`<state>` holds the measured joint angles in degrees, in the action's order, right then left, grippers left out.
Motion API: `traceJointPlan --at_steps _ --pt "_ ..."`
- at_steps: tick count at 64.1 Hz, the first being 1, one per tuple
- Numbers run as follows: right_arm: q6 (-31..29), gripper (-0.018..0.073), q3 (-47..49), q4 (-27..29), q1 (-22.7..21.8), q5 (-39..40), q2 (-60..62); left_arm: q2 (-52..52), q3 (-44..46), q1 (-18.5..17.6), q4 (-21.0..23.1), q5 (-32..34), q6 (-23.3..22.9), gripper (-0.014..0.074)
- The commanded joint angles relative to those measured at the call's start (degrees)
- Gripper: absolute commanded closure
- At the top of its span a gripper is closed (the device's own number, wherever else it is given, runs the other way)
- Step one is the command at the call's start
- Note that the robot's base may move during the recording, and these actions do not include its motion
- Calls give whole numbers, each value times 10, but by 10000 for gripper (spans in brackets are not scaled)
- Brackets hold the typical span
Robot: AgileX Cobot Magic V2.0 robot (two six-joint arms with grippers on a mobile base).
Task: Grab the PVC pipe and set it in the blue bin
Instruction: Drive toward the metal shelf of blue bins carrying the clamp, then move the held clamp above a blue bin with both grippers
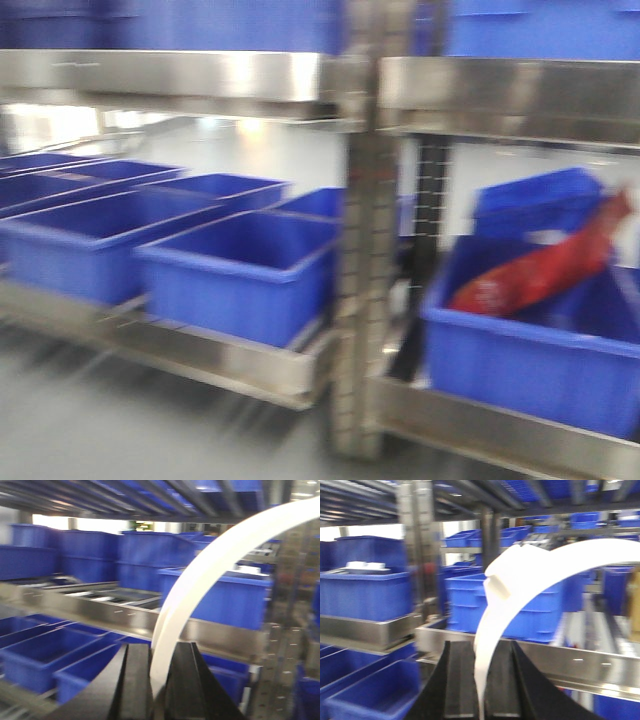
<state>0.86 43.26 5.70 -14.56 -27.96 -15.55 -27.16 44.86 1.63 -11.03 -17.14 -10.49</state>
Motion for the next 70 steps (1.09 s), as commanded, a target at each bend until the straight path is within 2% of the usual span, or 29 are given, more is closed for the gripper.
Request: traceJointPlan --at_steps 1,70 --pt "-2 727 0 -2 -2 14 1 1 1 0 0 18 -5 707" --pt "-2 727 0 -1 -2 14 1 1 1 0 0 18 -5 707"
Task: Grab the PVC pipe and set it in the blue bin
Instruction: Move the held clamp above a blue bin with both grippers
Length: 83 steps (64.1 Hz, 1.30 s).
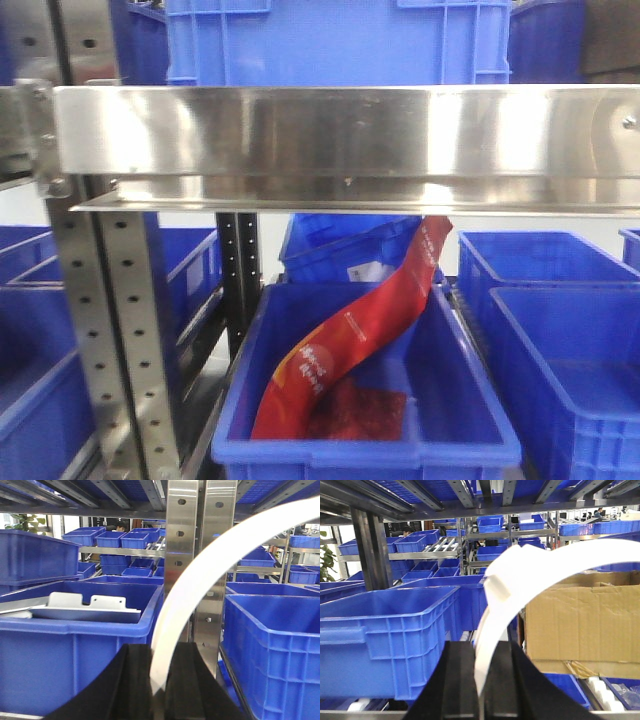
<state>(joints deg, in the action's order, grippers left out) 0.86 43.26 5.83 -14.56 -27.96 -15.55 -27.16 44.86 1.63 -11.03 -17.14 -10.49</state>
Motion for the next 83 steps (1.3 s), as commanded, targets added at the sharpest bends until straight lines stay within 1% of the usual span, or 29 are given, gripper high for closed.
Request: traceJointPlan --at_steps 1,83 --pt "-2 727 0 -2 -2 14 1 1 1 0 0 18 -5 707" --pt "-2 727 0 -2 -2 14 1 1 1 0 0 18 -5 707"
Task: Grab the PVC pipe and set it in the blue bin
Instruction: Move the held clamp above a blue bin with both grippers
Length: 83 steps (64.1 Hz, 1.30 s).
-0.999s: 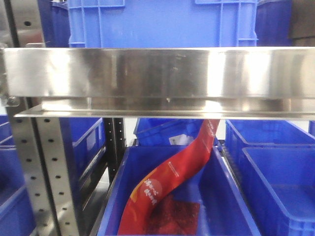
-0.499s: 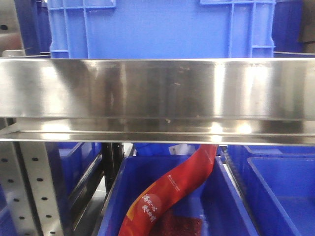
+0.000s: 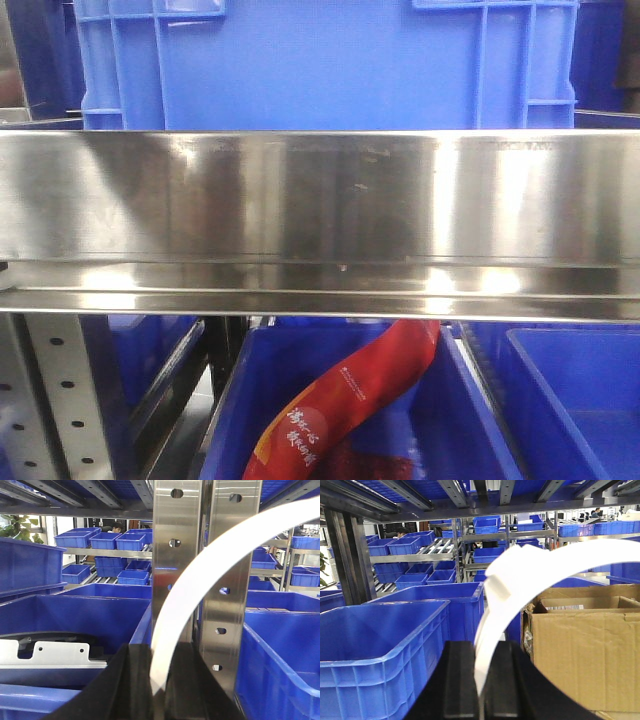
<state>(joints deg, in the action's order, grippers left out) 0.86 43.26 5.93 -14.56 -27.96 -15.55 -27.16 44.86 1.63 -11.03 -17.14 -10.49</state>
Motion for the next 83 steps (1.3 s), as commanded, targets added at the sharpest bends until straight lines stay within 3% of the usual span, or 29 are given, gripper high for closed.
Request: traceJointPlan --at_steps 1,33,47,51,57,65,83 --pt "-2 727 0 -3 -2 14 1 1 1 0 0 18 -5 707" --pt "-2 727 0 -3 -2 53 1 1 1 0 0 20 -5 707" --pt "-2 727 0 30 -2 44 1 0 0 -1 4 14 -5 707" --pt "-4 727 1 30 -2 37 -2 -5 0 -5 4 10 14 707" --pt "-30 727 11 60 -1 28 -22 -17 7 -29 37 4 63 707" --pt "-103 727 34 126 -1 27 -51 -46 38 -79 79 5 75 707" --pt "-214 727 95 227 0 16 -126 -162 121 -222 66 6 93 707"
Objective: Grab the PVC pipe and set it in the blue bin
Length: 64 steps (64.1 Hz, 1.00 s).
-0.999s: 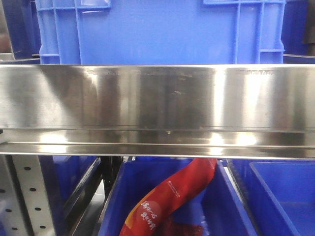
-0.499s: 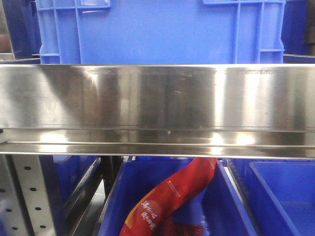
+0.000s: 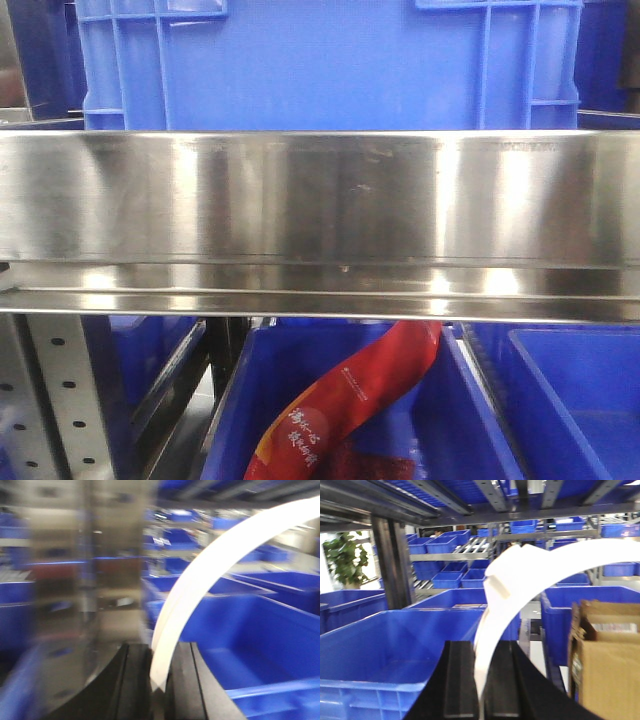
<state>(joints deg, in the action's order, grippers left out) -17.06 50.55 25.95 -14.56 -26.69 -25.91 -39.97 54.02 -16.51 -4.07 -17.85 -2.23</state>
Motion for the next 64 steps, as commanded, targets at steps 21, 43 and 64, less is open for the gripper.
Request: traceJointPlan --at_steps 21,43,64 --pt "-59 727 114 41 75 -58 -141 -192 160 -129 -40 13 11 707" --pt "-59 727 201 41 201 -40 -327 -312 265 -124 -40 43 6 707" --pt "-59 727 289 42 259 -36 -487 -420 344 -97 -37 -5 -63 707"
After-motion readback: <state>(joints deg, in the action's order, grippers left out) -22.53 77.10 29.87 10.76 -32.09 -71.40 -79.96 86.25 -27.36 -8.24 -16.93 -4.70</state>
